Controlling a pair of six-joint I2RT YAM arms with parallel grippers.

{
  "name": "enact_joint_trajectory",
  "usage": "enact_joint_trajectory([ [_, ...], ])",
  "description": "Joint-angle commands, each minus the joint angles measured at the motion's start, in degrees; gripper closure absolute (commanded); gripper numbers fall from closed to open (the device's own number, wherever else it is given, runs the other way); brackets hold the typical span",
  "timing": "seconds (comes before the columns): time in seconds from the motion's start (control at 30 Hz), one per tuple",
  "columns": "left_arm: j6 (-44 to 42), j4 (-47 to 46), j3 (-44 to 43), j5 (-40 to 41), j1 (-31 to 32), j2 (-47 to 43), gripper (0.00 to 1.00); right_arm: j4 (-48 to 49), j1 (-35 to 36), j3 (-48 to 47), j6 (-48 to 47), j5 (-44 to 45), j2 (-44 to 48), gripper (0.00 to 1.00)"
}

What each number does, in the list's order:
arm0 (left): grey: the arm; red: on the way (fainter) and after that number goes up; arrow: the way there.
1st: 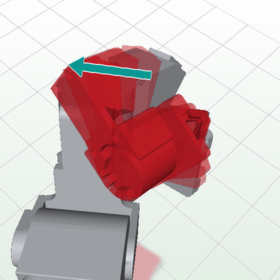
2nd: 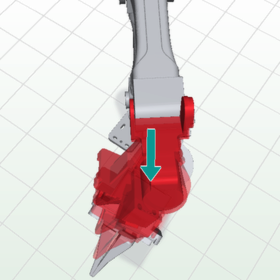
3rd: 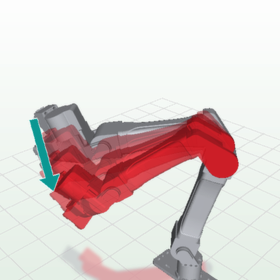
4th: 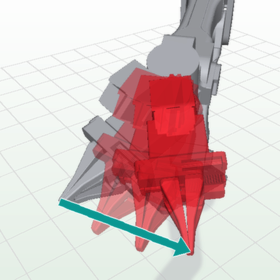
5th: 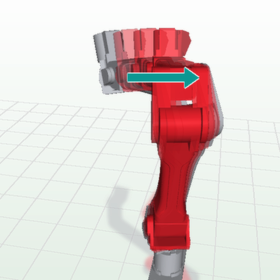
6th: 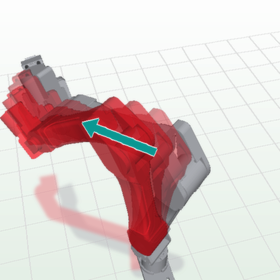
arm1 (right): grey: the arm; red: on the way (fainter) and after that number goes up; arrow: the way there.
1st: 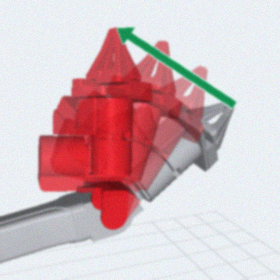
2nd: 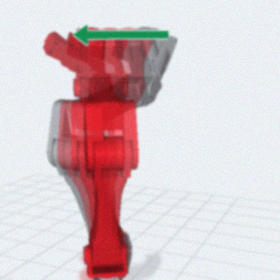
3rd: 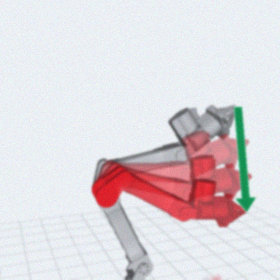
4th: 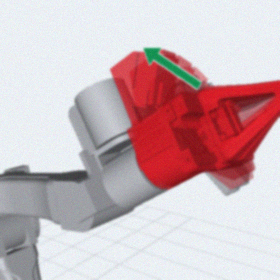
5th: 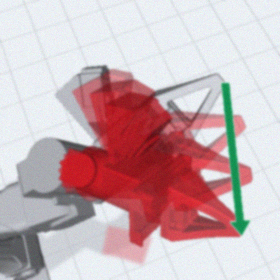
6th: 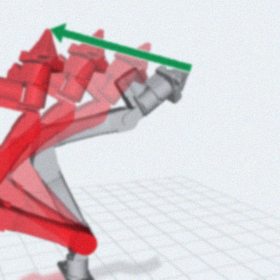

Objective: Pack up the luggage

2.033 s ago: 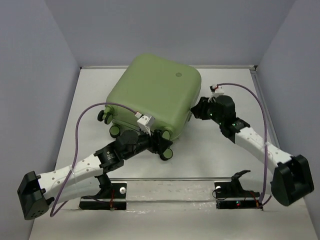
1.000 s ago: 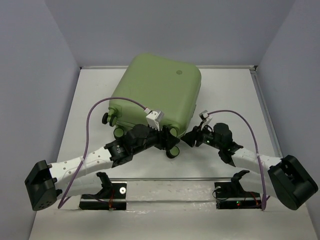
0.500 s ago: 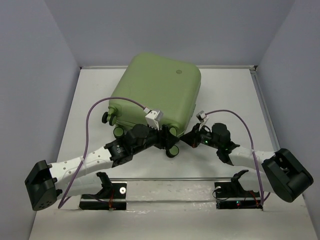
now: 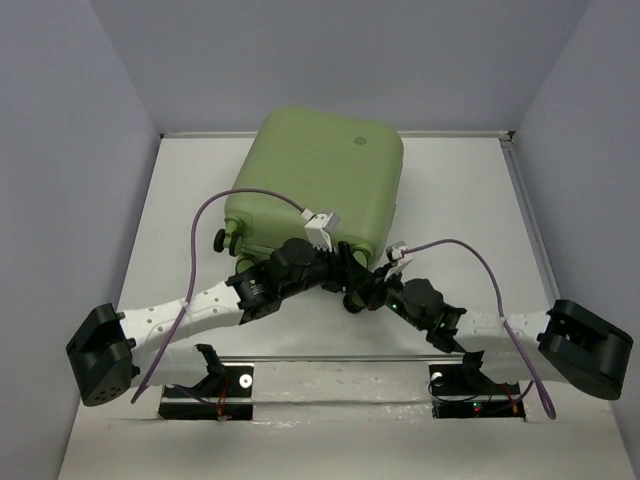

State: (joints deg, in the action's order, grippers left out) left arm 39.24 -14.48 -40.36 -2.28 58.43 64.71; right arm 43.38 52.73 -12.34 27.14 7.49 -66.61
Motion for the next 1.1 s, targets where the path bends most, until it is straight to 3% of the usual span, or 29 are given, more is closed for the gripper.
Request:
enact_joint_trajectory([
  [0.0,3.38,-26.12,-10.79,-5.19,1.86,3.05,0.94,8.04,14.05,-5.93,2.49,-2.92,-3.08,0.93],
  [0.13,2.59,-25.69,-14.39,-3.53,2.03,4.11,0.94,8.38,22.84,-11.56,1.25,2.61,-7.83,0.93],
  [0.33,6.1,-26.47,-17.47,-4.65,2.47,7.45,0.94,26.2,23.91,-10.25,4.76,12.0,-18.8,0.93],
  [0.37,6.11,-26.22,-18.17,-5.18,2.73,8.49,0.85,31.72,23.91,-8.77,6.07,13.24,-21.34,0.93],
  [0.4,6.11,-26.21,-18.18,-5.8,2.74,8.85,0.85,34.12,23.91,-7.8,6.09,14.3,-22.07,0.93],
  [0.43,5.32,-23.95,-18.87,-6.85,2.65,9.03,0.57,35.62,23.91,-6.74,7.31,16.05,-22.16,0.93],
  [0.5,2.35,-17.72,-20.28,-6.42,2.65,8.51,0.26,35.82,23.91,-4.11,9.15,18.87,-20.94,0.93],
  [0.53,-1.67,-9.25,-21.5,-3.81,2.74,7.98,0.01,34.77,23.91,-1.49,10.64,21.93,-18.41,0.93],
  [0.7,-9.53,13.83,-20.82,10.62,0.46,-1.49,0.01,19.31,23.91,2.32,13.73,27.49,-7.41,0.93],
  [0.83,-11.38,31.48,-17.74,14.32,-8.93,-14.65,0.01,6.07,23.38,1.71,11.72,29.25,2.94,0.93],
  [0.9,-12.34,39.65,-18.26,15.81,-15.41,-18.55,0.01,4.44,23.38,1.7,10.58,28.91,5.08,0.93],
  [1.07,-10.51,55.86,-22.57,28.55,-21.16,-23.93,0.01,1.19,23.38,1.09,10.74,27.24,6.06,0.93],
])
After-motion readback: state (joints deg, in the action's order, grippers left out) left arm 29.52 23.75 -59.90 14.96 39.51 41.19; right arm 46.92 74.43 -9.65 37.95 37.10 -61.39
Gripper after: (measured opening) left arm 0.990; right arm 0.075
